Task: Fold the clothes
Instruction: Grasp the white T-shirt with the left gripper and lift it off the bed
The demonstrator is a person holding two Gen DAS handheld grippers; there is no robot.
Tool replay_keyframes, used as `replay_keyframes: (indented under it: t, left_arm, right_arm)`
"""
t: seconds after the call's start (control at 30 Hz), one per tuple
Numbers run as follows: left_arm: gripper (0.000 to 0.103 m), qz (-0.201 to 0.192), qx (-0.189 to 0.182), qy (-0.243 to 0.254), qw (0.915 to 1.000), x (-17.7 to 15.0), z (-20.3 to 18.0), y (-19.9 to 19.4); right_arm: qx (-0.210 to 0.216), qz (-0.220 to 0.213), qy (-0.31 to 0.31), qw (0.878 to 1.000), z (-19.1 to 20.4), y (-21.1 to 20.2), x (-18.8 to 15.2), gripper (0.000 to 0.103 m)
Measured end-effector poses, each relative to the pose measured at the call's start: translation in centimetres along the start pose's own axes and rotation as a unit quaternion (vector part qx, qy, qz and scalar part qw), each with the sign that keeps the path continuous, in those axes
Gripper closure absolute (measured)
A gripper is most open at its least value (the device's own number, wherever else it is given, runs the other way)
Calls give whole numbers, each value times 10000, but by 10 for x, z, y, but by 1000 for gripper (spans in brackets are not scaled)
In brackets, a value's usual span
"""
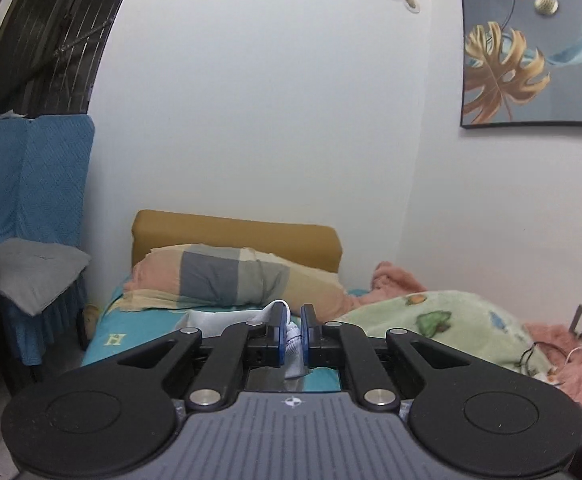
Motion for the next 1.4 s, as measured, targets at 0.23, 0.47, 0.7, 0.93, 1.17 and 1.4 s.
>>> replay_keyframes:
  t: [0.23,0.47,0.7,0.93,1.17,1.4]
  left_arm:
    - [95,78,-33,-270,9996,-14,29,12]
    - [95,257,72,-126,9996,-26,38,35]
    - [96,206,256,-173,9993,-34,41,43]
    - [96,199,453,-390,9980,-34,48,39]
    - [96,-80,284,-431,9986,-27,39,19]
    - [96,-190,70,-643,9977,-19,37,3]
  right_arm:
    - [132,66,75,9999,47,56,-6,14]
    - [-536,348,808,9947,15,83,-24,14]
    - [-909,1279,1177,9806,-9,104,-57,14]
    - [-1706,1194,1459,9671,-32,93,-63,14]
    - [-2727,-102,820,9585,-37,42,-24,14]
    - [-3156,-1232,140,9408,-39,-6,20,14]
Point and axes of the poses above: each gripper's, at about its wrist camera, not at the fingertips, and y roughly the way its jaws point, z to its left, x to its top, the point moved 3 cm from there along y, roughly the way its jaws point, and after that the axes turned 9 degrees about -y, right-handed, at the moved point
